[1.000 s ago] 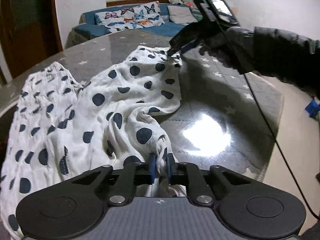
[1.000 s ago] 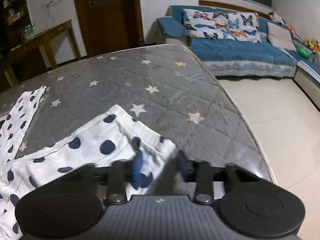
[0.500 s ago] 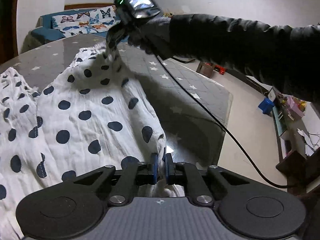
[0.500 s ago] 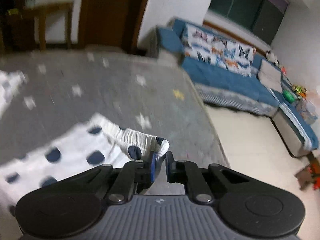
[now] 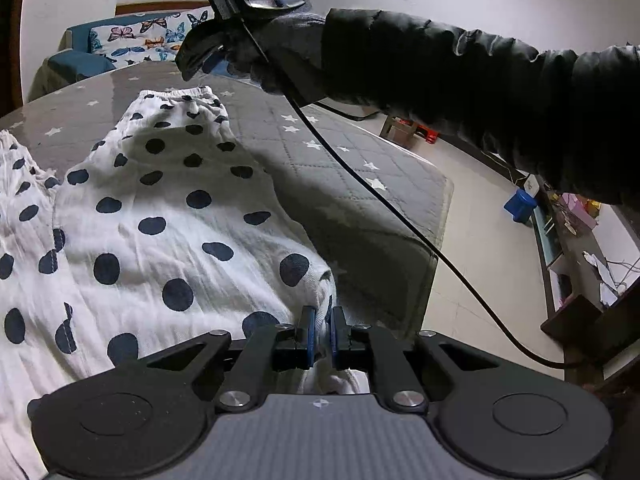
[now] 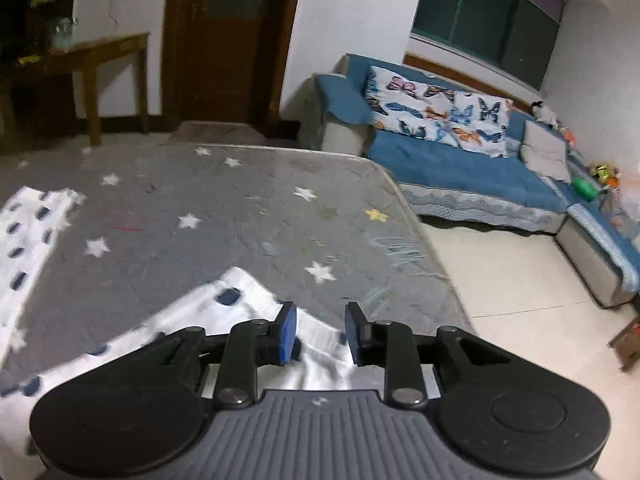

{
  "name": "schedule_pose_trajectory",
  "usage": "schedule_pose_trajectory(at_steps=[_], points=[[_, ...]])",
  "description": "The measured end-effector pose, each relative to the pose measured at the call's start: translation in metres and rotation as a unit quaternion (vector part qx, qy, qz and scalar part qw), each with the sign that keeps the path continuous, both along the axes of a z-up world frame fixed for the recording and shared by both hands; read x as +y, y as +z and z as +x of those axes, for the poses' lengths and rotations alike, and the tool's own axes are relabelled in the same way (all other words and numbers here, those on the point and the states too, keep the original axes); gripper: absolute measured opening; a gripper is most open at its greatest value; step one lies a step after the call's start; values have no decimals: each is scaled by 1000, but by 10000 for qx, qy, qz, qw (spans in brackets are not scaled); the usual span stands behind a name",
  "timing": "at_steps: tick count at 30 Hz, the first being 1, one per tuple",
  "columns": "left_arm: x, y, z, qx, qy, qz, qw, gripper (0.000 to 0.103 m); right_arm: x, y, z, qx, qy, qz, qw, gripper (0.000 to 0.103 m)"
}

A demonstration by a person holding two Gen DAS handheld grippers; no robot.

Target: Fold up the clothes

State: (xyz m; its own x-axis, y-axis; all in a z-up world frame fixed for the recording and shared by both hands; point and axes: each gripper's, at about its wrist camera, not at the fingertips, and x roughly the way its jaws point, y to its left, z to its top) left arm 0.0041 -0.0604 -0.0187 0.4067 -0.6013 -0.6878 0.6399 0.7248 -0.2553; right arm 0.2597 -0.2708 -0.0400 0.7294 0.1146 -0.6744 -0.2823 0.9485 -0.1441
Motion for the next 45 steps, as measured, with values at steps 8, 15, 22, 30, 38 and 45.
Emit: schedule_pose_trajectory(at_steps=[8, 15, 22, 30, 38, 45], points=[[0, -3, 0, 107, -23, -54, 9999, 8, 25, -27, 18, 396, 495, 168, 9979, 26], [-6, -6, 10, 165, -50, -161, 9997, 8, 34, -32, 50, 217, 370, 228, 9988, 25], [-11, -3, 11, 89, 77, -107, 9999, 12, 31, -18, 48, 236, 469, 268, 9983, 34], [8, 24, -12, -451, 380, -123, 9982, 21, 8, 1, -40, 394, 1212, 481, 9907, 40], [63, 31, -20, -645, 1518, 206, 9861, 24, -2, 3, -154, 689, 2123, 668, 9725, 42], [119, 21, -19, -518, 2554, 430, 9645, 24, 8, 7, -228, 736, 2744, 796, 9555, 44]])
